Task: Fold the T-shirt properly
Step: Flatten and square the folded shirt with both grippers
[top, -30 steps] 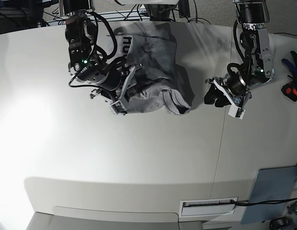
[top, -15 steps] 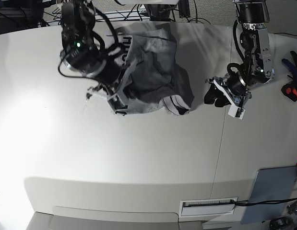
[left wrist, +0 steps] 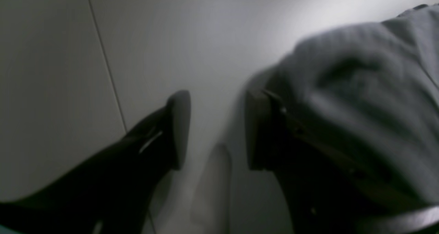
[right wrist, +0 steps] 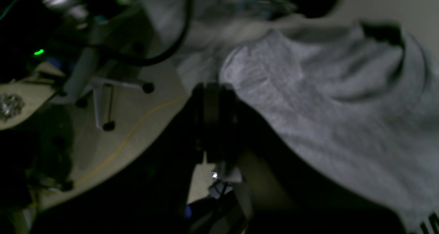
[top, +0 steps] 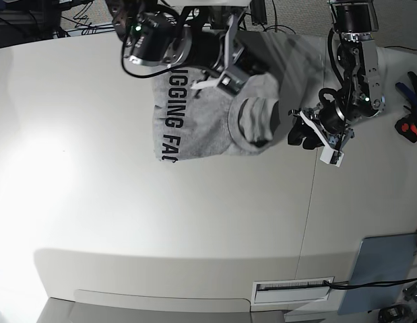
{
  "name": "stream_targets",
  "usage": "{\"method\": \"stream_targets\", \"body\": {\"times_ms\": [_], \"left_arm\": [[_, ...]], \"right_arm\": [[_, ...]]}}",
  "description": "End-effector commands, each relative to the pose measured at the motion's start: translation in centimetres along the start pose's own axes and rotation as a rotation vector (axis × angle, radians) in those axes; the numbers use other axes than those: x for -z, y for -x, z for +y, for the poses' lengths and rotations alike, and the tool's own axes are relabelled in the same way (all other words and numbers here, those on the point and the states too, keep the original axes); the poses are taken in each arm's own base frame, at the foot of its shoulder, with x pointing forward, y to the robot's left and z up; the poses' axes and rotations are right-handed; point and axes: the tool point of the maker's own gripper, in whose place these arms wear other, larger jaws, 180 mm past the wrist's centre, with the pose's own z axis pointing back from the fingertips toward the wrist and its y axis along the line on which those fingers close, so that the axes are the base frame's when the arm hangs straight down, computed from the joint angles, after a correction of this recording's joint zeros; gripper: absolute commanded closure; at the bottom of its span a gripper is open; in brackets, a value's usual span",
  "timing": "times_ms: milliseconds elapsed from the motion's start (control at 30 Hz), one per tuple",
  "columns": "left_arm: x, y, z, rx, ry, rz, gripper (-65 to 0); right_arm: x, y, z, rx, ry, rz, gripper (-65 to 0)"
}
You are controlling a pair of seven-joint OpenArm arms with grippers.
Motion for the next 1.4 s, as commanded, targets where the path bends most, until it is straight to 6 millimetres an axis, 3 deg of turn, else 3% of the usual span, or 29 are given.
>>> {"method": "stream_targets", "body": {"times_ms": [0,267,300,433,633,733,900,1067,1133,1200,1367], "left_arm": [[-0.3,-1.7,0.2,0.016,0.001,-0.049,-25.5],[-0.3,-1.7,0.2,0.016,0.001,-0.049,-25.5],[-0.3,-1.7,0.2,0.016,0.001,-0.048,-25.5],[-0.3,-1.6,0.2,0.016,0.001,-0.046,-25.5],[-0.3,-1.7,0.2,0.017,0.002,-0.047,-25.5],[-0.3,-1.7,0.1,0.020,0.006,-0.046,-25.1],[-1.3,-1.9,-3.5,0.071,0.168,-0.076,-13.7],[-3.9,-1.1,-7.0,0.114,0.249,-0.108,-5.7],[-4.8,-0.3,-8.2,0.122,0.259,-0.105,-4.9],[-5.4,0.7,-9.5,0.115,0.288,-0.091,-4.9],[-5.6,4.9,-14.0,0.076,0.414,0.004,-4.1]], "right_arm": [[-0.2,-1.2,0.4,-0.018,-0.009,-0.049,0.0],[-0.2,-1.1,0.5,-0.017,-0.010,-0.043,0.0],[-0.2,-1.1,0.5,-0.017,-0.010,-0.043,-2.3],[-0.2,-1.3,0.6,-0.023,-0.014,-0.054,-23.8],[-0.2,-1.6,1.0,-0.019,-0.041,-0.071,-25.8],[-0.2,-1.7,0.3,-0.036,-0.012,-0.067,-25.7],[-1.6,-2.2,-5.6,-0.038,0.245,-0.067,-24.8],[-5.4,-3.9,-12.4,-0.024,0.483,-0.137,-1.8],[-6.5,-3.9,-14.7,-0.007,0.546,-0.149,0.0],[-6.5,-3.0,-16.6,0.022,0.575,-0.125,0.0],[-4.4,-0.1,-20.2,0.094,0.576,-0.021,0.0]]}}
